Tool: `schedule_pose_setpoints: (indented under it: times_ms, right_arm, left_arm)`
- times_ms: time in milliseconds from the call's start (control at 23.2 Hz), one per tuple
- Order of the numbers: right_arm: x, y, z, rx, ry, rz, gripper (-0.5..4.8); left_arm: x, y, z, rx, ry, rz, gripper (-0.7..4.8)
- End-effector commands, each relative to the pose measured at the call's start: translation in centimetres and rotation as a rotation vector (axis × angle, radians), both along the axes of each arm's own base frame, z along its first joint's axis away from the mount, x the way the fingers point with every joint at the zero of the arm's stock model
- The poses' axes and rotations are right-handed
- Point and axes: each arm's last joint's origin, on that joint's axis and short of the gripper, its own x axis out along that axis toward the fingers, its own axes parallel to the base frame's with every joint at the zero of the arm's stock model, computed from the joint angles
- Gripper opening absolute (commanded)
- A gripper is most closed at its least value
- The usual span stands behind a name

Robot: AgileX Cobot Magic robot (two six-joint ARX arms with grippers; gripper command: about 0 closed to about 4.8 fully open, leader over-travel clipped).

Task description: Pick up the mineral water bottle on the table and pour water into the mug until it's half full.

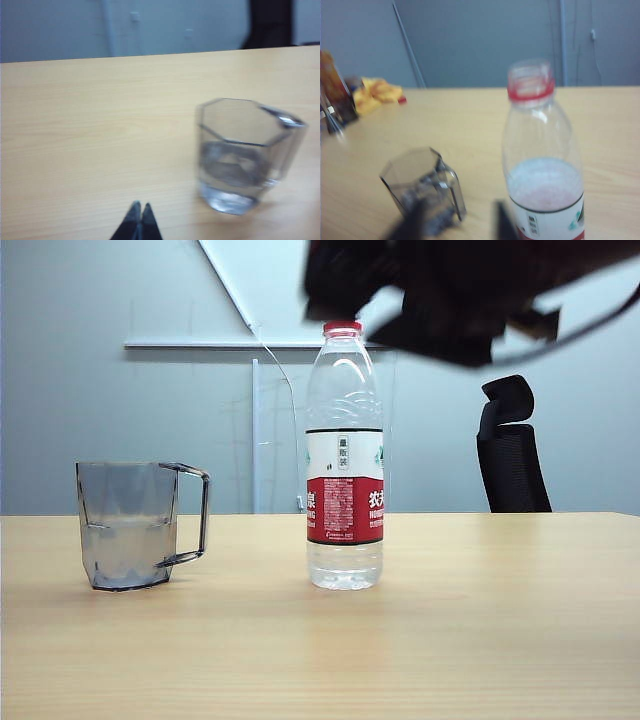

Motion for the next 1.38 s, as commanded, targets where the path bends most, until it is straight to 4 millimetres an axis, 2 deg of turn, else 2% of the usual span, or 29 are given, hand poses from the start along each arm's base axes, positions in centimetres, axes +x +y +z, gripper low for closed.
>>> schedule_pose_setpoints:
  times_ms: [43, 173, 432, 518, 561, 777, 1122, 1381]
  right_arm:
    - [-1.9, -0.4, 2.0, 0.088, -0.03, -0.036, -0.05]
    - [-3.1, -1.1, 3.0, 0.078, -0.024, -0.066, -0.05]
    - [-3.8, -2.6, 4.3, 0.076, -0.036, -0.06, -0.05]
    - [-3.9, -3.4, 4.7, -0.012, -0.066, -0.148, -0.05]
    - [-4.0, -3.8, 5.0, 0.005, -0.066, -0.177, -0.05]
    - [-5.0, -6.1, 6.5, 0.047, -0.086, -0.115, -0.05]
    - [-5.8, -8.5, 6.8, 0.005, -0.074, -0.112, -0.05]
    - [-5.9, -8.7, 6.9, 0.011, -0.076, -0.112, -0.05]
  left_arm:
    - [0.0, 0.1, 0.2, -0.003, -0.011, 0.03, -0.02]
    - [0.1, 0.4, 0.2, -0.002, -0.011, 0.065, -0.02]
    - [0.1, 1.1, 0.2, -0.003, -0.011, 0.133, -0.02]
    - [0.1, 1.3, 0.2, -0.003, -0.011, 0.142, -0.02]
    - [0.1, 1.3, 0.2, -0.003, -0.011, 0.146, -0.02]
    - [0.1, 1.5, 0.2, -0.004, -0.011, 0.147, -0.02]
    - [0.1, 1.4, 0.2, -0.005, -0.011, 0.136, -0.02]
    - [0.1, 1.4, 0.2, -0.005, -0.011, 0.136, -0.02]
